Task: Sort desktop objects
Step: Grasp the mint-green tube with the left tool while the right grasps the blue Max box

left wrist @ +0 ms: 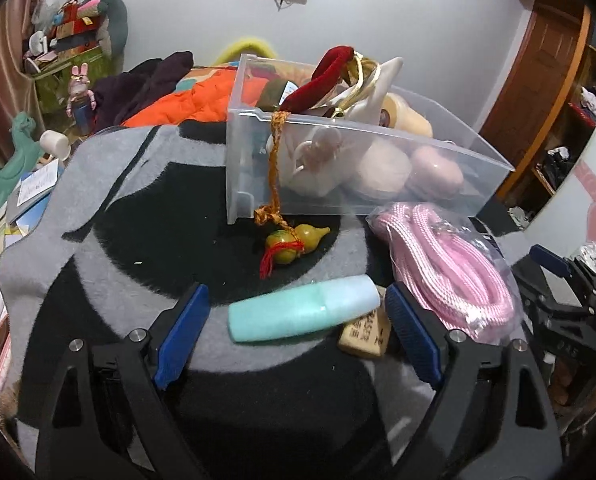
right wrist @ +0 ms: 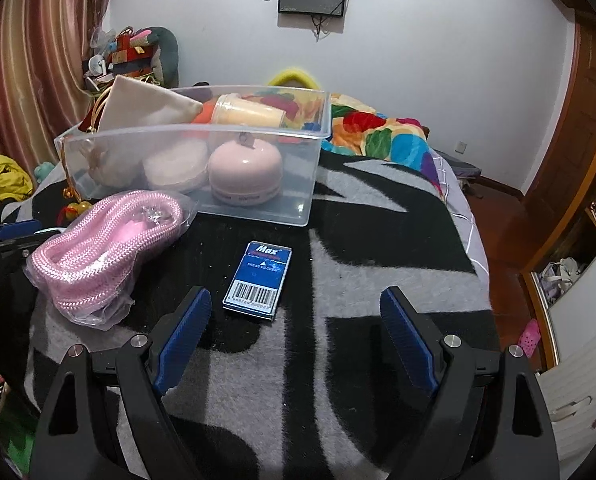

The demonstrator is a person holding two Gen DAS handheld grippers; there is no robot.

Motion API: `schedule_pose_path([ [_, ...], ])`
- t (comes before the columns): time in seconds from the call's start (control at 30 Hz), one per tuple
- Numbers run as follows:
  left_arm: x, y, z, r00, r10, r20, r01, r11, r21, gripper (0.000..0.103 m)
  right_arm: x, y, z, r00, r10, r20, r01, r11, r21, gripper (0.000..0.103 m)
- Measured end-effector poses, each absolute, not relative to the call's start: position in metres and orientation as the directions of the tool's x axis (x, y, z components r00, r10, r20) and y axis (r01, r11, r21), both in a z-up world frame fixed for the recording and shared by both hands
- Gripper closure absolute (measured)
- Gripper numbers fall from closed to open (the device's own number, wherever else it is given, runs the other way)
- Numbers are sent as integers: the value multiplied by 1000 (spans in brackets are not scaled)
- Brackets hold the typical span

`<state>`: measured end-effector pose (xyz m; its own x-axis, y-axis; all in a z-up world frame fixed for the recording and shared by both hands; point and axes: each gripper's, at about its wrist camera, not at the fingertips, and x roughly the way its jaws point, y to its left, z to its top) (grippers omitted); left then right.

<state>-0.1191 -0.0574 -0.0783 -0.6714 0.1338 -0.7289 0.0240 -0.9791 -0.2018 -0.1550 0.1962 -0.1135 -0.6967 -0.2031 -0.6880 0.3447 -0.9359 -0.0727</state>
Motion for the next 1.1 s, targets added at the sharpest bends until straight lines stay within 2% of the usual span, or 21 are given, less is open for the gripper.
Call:
schedule_pose_path([
  [0.2,-121,-56,-83,-692,84,-717,73,-980,-185,14,-163,192,-121,-688,-207,-696,353,-933,-72,19],
  [0.33,-116,-56,-81,-713,50,-699,94,-982,-165,30,-171,195,-126,-660,-246,-710,352,-936,-3,24],
  [0.4,-114,-56,-82,-720,41,-693,100,-982,-163,30,-173,198,-126,-645,-272,-714,354,-935,37,39],
  [0.43,-113,-57,-81,-724,43,-689,98,-982,-164,30,-173,199,-125,-644,-275,-714,353,-935,42,43],
  [0.5,-110,-58,-81,-729,42,-684,98,-981,-165,30,-172,197,-123,-643,-280,-713,362,-931,39,62],
  [0.6,-107,-59,-80,-735,40,-677,100,-981,-167,30,-169,194,-121,-642,-284,-712,381,-924,25,76],
  [0.9,-88,-64,-65,-778,-9,-628,123,-983,-138,30,-159,201,-113,-657,-307,-689,379,-924,51,78],
  [1.1,-83,-71,-47,-801,7,-599,112,-981,-161,30,-159,207,-98,-673,-342,-656,377,-922,93,78],
])
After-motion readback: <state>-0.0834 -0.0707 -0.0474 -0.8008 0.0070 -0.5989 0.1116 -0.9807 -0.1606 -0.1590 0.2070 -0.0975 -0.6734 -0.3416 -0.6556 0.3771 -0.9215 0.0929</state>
